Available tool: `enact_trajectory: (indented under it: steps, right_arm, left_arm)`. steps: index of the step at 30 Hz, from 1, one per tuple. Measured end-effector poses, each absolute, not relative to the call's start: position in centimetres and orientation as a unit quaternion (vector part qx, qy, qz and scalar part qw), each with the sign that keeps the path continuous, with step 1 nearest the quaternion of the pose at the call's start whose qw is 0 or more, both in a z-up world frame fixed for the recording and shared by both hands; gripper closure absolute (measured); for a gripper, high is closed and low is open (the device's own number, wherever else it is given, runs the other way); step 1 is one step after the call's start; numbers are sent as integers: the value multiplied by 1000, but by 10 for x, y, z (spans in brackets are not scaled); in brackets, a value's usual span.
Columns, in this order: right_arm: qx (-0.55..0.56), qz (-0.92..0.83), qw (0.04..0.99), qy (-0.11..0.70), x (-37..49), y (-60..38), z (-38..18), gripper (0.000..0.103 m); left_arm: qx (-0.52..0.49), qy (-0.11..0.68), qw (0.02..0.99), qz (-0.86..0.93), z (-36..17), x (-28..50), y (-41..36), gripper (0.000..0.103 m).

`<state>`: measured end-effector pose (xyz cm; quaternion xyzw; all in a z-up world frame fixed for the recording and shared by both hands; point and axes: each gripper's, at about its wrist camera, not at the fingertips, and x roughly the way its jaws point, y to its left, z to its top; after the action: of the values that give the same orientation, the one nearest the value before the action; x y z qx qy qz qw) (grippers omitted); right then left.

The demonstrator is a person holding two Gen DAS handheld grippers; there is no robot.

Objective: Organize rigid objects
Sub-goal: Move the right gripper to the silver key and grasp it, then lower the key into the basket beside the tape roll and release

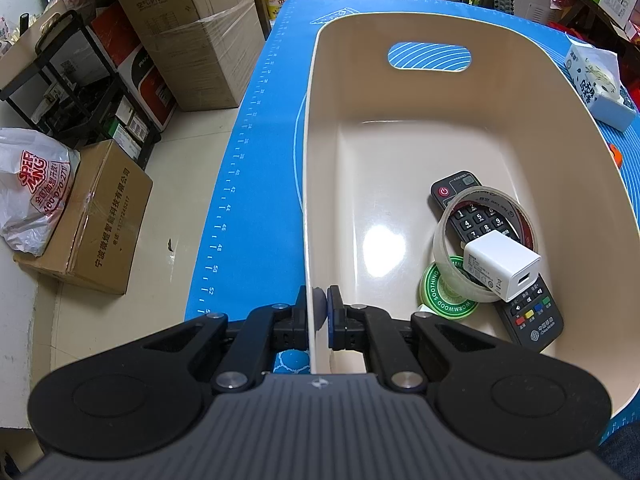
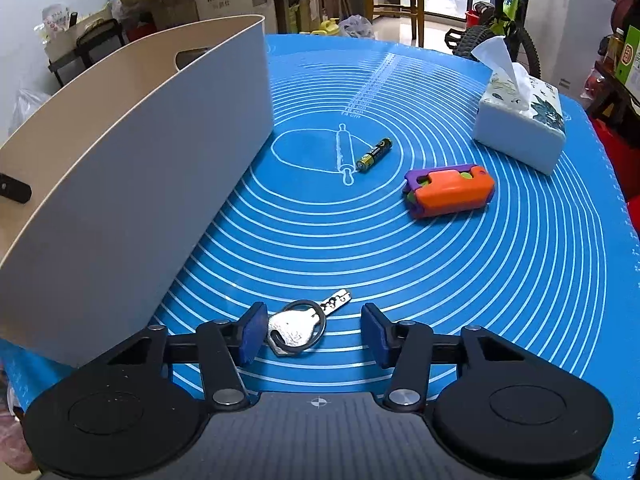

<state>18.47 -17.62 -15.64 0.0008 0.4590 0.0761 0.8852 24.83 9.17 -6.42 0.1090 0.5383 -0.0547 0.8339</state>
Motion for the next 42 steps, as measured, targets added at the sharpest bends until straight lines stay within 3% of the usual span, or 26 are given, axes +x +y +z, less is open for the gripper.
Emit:
enact_trajectory:
  steps: [5, 7, 9, 42]
  right_arm:
    - [5, 89, 886, 454, 181, -170, -154, 66]
    - [-1, 88, 889, 449, 179, -167, -154, 69]
    - [-25, 76, 895, 440, 177, -162, -152, 89]
    - [1, 80, 941, 328, 164, -183, -72, 92]
  left_arm:
    - [109, 538, 834, -55, -64, 248, 92, 94]
    - [109, 538, 834, -55, -64, 248, 92, 94]
    - [109, 539, 834, -55, -64, 248, 92, 94]
    - [109, 539, 834, -55, -65, 248, 92, 94]
